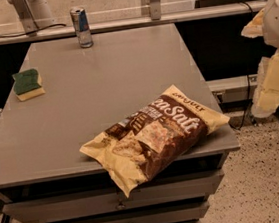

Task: Move brown chip bag near redbull can

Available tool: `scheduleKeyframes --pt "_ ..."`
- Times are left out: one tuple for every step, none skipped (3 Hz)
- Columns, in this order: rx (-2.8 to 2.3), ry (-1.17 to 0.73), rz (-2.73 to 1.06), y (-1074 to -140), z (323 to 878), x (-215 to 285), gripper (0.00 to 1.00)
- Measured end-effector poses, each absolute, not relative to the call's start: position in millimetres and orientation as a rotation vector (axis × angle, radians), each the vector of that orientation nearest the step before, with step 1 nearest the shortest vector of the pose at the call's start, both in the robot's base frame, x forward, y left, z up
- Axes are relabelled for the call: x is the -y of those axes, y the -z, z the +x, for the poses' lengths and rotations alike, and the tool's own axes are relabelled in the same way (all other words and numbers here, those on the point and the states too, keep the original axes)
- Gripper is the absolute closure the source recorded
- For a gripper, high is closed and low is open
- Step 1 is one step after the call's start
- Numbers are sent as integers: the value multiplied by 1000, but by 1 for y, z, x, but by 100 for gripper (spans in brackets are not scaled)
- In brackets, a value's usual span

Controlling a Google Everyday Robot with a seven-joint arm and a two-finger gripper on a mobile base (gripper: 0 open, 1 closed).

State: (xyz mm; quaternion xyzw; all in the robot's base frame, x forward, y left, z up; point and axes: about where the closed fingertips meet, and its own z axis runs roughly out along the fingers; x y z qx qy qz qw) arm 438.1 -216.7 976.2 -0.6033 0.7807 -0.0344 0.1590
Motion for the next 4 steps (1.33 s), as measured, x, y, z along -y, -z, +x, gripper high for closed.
scheduleKeyframes --pt "-2232 99 -1725 -976 438 217 0" --pt "-2220 50 -1673 -956 445 210 0" --pt "-2184 -56 -1606 -916 455 180 0" --pt "-2169 -159 -1569 -882 461 152 0"
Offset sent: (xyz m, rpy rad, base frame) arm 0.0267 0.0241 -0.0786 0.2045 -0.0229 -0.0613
